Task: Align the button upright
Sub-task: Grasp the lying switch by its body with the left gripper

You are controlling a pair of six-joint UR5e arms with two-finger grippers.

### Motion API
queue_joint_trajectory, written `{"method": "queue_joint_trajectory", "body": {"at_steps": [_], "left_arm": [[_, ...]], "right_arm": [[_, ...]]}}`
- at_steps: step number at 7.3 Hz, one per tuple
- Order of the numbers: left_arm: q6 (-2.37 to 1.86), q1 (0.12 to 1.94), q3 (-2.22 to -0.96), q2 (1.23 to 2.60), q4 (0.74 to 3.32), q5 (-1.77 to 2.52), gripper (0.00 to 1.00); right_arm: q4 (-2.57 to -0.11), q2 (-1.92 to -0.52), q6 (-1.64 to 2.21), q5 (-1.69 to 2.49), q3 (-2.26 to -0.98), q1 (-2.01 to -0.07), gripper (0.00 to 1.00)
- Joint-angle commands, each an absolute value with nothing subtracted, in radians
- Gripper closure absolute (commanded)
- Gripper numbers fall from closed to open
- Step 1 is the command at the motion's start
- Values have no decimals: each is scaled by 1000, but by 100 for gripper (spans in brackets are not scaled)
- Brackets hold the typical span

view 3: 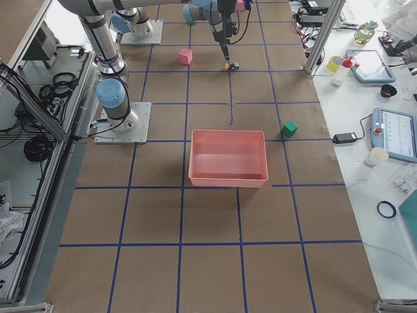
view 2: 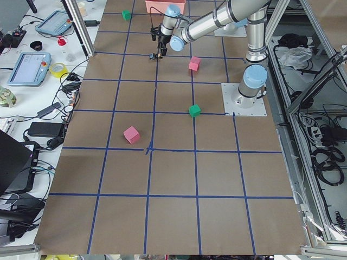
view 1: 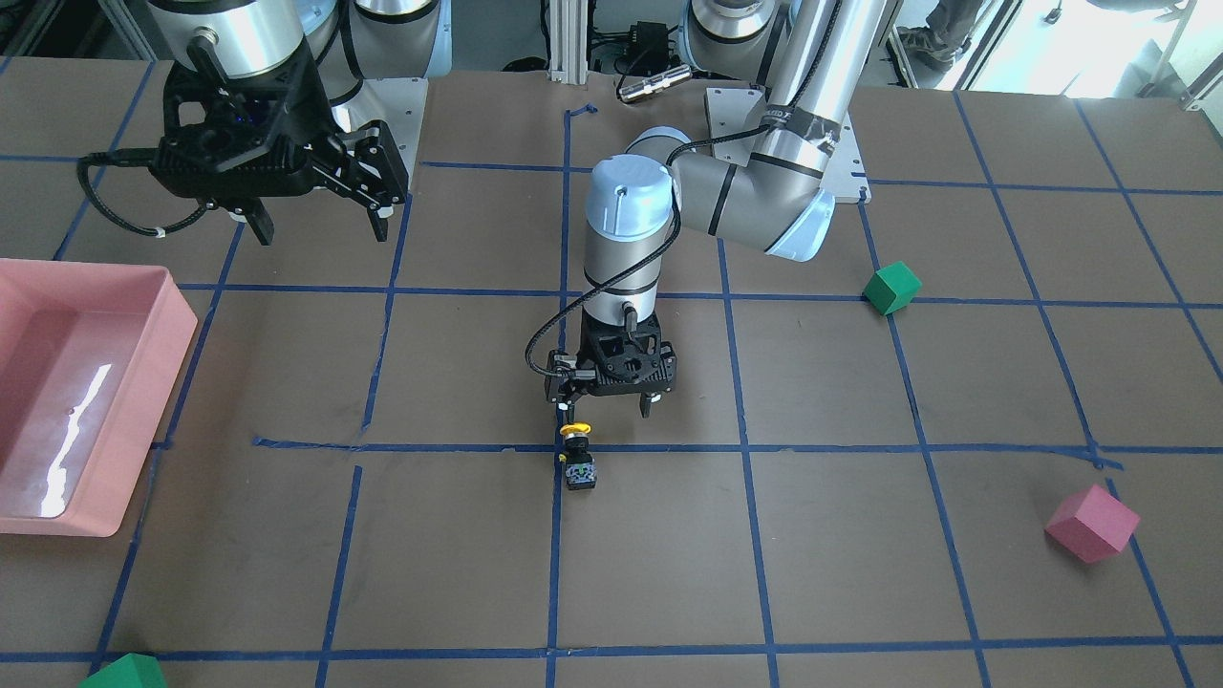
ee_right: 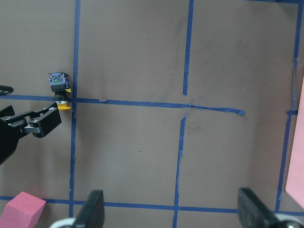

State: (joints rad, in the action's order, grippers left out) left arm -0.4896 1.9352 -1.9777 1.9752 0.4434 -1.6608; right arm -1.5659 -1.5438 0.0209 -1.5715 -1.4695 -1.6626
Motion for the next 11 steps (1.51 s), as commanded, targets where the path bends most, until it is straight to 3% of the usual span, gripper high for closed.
{"method": "queue_joint_trajectory", "body": {"at_steps": [1,3,8,10,11], "left_arm": [[-471,1959,-1988,2032,341,-1663,0],[-469,1960,-1987,2060,312,-1664,6],[-466,1960,-1982,2095,302,-1667,41],[-450,1960,-1977,2074,304,-1712,71],[-442,1960,-1977,2065,307,-1712,100]], "right_arm": [[-1562,-1551,-49,-1574,-1448,-1649,0],[-1563,-1551,-46,-1562,-1447,-1638,0],[-1563,-1563,-35,-1609,-1437,-1608,0],[-1563,-1562,-34,-1591,-1446,-1598,0],[-1559,-1562,-35,-1591,-1445,-1597,0]]}}
